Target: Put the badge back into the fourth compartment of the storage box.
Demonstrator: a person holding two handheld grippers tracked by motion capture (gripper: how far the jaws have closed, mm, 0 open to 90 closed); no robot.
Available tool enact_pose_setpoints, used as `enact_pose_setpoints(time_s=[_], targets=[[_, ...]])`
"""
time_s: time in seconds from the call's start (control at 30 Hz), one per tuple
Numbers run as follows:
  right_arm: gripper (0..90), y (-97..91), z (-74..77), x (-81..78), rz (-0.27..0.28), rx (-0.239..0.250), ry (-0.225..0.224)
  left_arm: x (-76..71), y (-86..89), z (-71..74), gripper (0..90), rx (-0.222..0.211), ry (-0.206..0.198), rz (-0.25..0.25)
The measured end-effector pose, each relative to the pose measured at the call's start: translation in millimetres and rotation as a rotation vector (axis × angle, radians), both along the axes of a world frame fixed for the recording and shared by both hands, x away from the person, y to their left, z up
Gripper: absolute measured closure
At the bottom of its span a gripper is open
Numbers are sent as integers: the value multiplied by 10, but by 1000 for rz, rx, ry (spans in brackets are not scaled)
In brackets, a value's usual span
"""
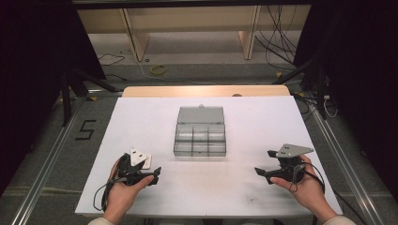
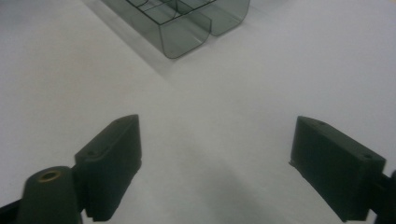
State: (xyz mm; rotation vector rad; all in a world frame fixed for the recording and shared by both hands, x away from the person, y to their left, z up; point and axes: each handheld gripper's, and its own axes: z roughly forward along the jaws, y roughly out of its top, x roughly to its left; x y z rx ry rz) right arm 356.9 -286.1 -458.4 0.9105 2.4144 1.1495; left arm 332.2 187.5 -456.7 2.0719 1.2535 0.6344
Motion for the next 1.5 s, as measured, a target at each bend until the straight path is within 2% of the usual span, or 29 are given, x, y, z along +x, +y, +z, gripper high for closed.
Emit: enact_pose_setpoints(time_s=[0.07,0.3,0.43,0.6,0.73,0.8,1.0,1.07,1.17,1.23,1.3,1.5], targets=[[189,-1,-9,-10,6,-3,1,8,-8,-6,157,5,4,7],[172,-53,10,-26,-29,6,-6,32,23,-22,156,5,5,31],[168,-54,19,-35,-40,6,-9,85,61,-26,157,-3,2,80],[166,-34,2,-29,-37,4,-5,217,87,-64,162,-50,31,166],[165,-35,-6,-25,-37,5,-3,286,95,-96,159,-23,30,191],[165,-35,-10,-23,-37,7,0,355,135,-158,159,0,46,226],[165,-21,-12,-22,-36,7,3,500,243,-311,163,6,97,290],[165,-19,-12,-22,-34,9,3,515,265,-329,148,-22,101,286],[165,-16,-19,-19,-33,9,5,523,258,-343,148,-40,101,285],[165,-14,-24,-18,-31,8,8,522,235,-388,161,-36,120,273],[165,-9,-25,-20,-31,9,6,519,260,-400,147,-58,124,282],[165,1,-20,-28,-28,13,4,502,275,-394,180,-70,122,284]])
